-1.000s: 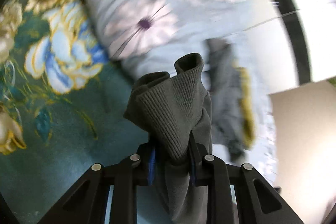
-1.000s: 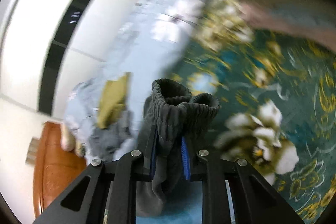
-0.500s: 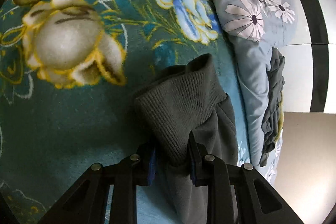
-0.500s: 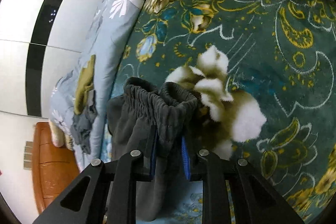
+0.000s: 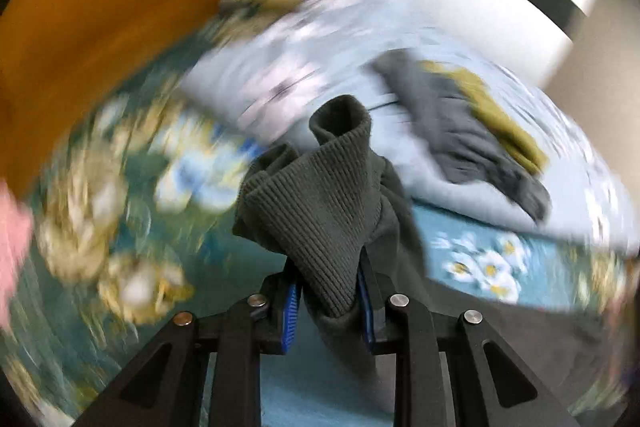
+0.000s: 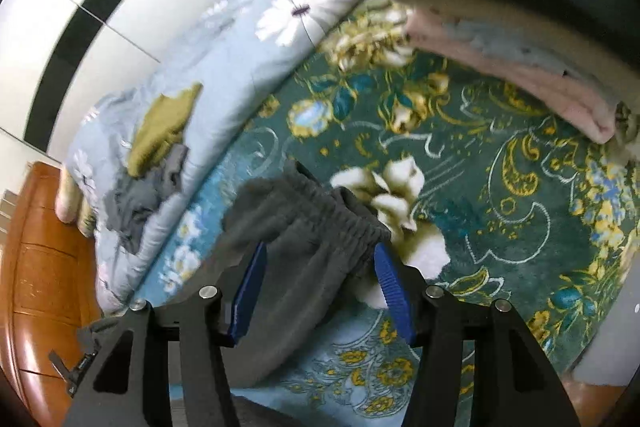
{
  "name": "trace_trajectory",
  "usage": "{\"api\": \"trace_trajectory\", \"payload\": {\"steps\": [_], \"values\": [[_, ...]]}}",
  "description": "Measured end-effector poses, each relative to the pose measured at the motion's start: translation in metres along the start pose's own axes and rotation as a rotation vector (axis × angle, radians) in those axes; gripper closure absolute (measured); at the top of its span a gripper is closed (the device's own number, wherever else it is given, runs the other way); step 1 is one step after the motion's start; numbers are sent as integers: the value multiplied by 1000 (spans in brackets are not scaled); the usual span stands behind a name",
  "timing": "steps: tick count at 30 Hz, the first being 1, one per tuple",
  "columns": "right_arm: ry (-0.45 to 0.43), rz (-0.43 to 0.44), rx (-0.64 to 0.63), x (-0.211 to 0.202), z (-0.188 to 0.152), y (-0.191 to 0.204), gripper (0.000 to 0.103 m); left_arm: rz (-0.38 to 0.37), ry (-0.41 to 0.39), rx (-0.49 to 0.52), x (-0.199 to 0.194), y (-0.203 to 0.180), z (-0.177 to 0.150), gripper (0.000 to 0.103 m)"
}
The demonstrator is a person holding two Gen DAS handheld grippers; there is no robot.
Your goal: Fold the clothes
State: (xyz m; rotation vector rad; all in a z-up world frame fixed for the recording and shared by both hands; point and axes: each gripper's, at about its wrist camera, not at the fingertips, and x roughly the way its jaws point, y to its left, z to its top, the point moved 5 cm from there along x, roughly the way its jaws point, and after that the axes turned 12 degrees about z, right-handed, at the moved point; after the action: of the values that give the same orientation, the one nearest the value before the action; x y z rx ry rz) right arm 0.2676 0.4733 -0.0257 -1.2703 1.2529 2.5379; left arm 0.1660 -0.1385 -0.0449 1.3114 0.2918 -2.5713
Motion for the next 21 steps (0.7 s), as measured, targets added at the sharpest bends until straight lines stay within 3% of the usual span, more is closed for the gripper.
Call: {"api": "trace_trajectory", "payload": {"steps": [3, 9, 12, 16, 21], "values": [[-31, 33, -3, -14, -2, 10, 46, -12, -98, 198, -34, -62, 3, 77], [-45, 73, -32, -30, -21, 19, 46, -158, -56, 415, -50, -193, -50, 77], [-51, 76, -14, -36, -31, 13, 46, -190, 10, 508, -38, -252, -88, 77], [-24, 60, -18, -34, -42, 9, 46, -254, 146, 572, -19, -301, -129, 75], [13, 47, -30, -23, -49, 9, 46, -319, 299, 604, -4, -309, -158, 70]]}}
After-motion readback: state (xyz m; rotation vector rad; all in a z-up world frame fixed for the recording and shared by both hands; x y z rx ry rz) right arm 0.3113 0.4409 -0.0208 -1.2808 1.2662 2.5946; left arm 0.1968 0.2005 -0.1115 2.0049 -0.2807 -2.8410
